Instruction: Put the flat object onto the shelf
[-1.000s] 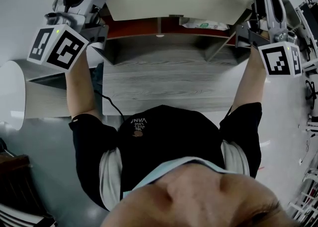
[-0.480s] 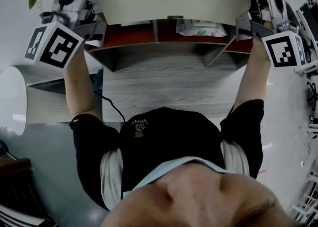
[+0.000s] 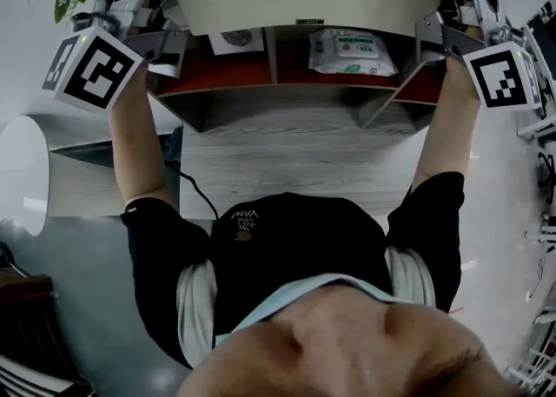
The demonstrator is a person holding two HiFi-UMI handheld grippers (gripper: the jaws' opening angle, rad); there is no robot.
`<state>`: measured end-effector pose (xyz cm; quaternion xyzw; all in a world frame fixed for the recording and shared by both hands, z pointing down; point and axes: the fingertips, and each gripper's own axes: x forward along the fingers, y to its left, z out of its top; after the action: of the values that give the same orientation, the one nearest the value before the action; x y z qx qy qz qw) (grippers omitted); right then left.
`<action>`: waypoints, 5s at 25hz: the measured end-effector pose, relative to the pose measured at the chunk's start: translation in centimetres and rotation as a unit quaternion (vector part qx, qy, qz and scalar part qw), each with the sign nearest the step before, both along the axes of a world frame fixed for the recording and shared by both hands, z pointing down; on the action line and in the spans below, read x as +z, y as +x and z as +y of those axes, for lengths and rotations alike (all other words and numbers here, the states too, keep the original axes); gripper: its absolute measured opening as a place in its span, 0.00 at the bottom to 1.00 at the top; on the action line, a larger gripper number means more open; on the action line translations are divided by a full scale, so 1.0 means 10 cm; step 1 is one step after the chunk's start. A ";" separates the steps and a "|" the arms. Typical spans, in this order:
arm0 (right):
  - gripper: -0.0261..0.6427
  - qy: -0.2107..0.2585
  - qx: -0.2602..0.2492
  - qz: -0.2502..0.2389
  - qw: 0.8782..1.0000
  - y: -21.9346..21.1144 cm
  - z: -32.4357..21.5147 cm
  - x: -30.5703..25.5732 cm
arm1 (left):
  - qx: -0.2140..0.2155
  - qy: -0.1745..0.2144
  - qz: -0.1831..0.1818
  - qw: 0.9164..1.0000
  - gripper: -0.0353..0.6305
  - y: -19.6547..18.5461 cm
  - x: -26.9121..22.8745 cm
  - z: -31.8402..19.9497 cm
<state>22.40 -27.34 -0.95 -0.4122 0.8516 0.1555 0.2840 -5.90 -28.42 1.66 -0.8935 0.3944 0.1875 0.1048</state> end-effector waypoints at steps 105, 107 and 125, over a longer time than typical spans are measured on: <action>0.33 -0.092 0.021 -0.001 0.996 0.11 -0.22 0.68 | -0.063 0.008 -0.017 0.998 0.38 -0.27 0.67 -0.19; 0.33 -0.095 0.022 -0.001 0.995 0.10 -0.16 0.71 | -0.057 0.004 -0.018 0.998 0.38 -0.27 0.71 -0.15; 0.24 -0.096 0.030 0.011 0.995 -0.22 0.42 0.95 | -0.029 0.020 -0.026 0.999 0.36 -0.28 0.96 0.35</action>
<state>20.18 -23.11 8.55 -0.4614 0.8527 0.0862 0.2294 -8.66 -24.95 11.28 -0.8841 0.4132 0.1694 0.1379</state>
